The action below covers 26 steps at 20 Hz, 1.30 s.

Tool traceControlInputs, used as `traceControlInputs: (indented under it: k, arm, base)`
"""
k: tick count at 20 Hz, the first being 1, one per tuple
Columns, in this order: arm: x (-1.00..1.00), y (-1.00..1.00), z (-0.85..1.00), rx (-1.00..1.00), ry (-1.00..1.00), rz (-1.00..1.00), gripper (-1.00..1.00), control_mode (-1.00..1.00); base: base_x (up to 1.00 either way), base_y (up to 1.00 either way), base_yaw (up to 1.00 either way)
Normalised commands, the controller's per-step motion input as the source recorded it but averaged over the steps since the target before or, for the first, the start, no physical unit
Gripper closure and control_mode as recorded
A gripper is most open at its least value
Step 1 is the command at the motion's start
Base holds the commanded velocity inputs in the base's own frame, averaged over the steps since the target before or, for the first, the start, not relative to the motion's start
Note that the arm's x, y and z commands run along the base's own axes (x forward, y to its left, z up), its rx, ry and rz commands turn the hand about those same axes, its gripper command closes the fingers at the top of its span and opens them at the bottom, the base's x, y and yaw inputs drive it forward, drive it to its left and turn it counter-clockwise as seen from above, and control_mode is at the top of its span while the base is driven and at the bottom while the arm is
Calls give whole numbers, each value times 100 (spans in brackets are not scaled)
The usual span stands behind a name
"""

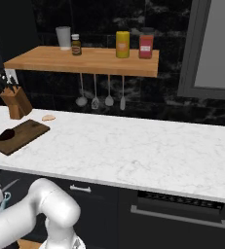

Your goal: Place the appropriate cutting tool for cutting the avocado skin on the cutting board.

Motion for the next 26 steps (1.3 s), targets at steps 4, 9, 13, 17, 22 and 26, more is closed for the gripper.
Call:
traceControlInputs:
  k: [4,9,13,17,22,26]
  arm:
    - [2,6,-6,0,0,0,-100,-100]
    - [1,10,-7,0,-1,0,-100,-100]
    - [0,18,-29,0,0,-2,-100,-100]
    - [0,18,-40,0,0,-8,-100,-100]
    - [0,23,-47,0,0,-11,-100,-100]
    - [-25,14,-72,0,0,-12,-100,-100]
  base:
    - [0,0,0]
    - [0,0,0]
    - [0,0,0]
    - [0,0,0]
    - [0,0,0]
    - [0,0,0]
